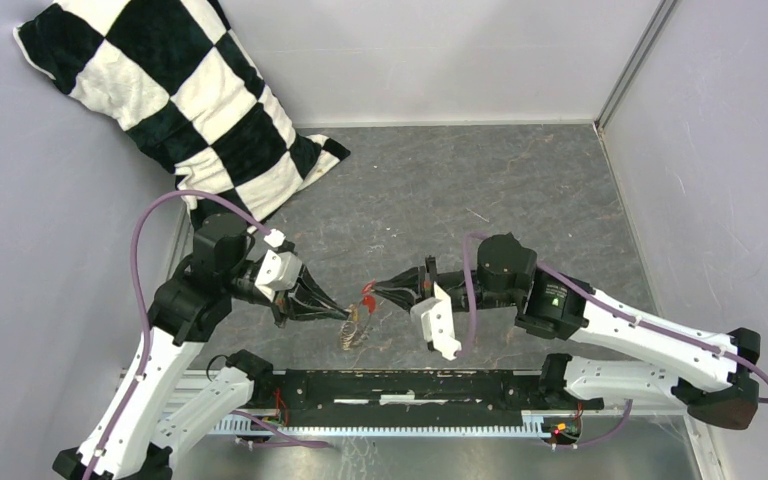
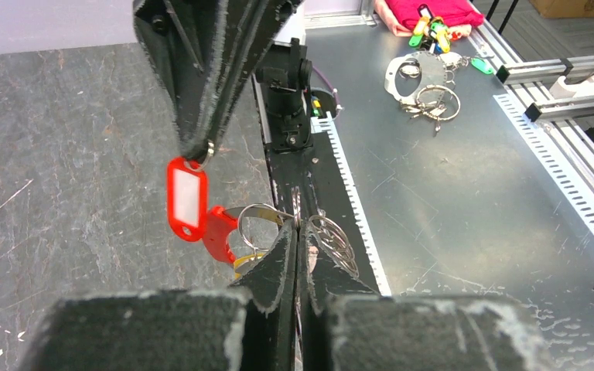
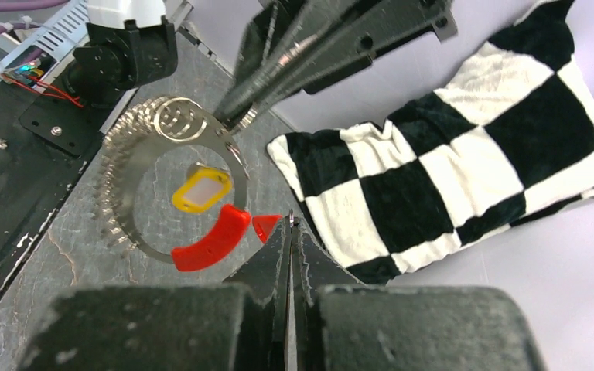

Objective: Put the keys on the keyring

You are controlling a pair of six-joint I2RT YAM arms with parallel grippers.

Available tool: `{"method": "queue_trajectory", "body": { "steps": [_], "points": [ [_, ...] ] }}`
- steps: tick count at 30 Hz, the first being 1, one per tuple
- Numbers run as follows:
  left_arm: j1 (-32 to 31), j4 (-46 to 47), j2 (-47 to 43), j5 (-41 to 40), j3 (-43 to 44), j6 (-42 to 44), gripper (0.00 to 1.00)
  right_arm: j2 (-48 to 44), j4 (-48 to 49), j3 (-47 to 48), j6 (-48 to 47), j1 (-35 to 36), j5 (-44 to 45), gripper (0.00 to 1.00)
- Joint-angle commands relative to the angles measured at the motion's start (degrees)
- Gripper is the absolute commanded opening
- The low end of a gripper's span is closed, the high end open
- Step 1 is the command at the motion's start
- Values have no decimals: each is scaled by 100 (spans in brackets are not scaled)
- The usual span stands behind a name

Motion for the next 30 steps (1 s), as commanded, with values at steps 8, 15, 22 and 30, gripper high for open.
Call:
{"method": "queue_trajectory", "body": {
  "steps": [8,15,22,30],
  "points": [
    [-13,220,-47,299,262,-138,2,145,-501,545,-641,778,228,1],
    [-18,237,-312,382,119,482,2,316,-629,734,-896,1114,363,1],
    [-13,246,-436,449,59,619,2,333,-488,740,-1033,1182,502,1],
    [-13,245,-513,499,-60,898,2,323,-416,802,-1120,1198,269,0]
  ]
}}
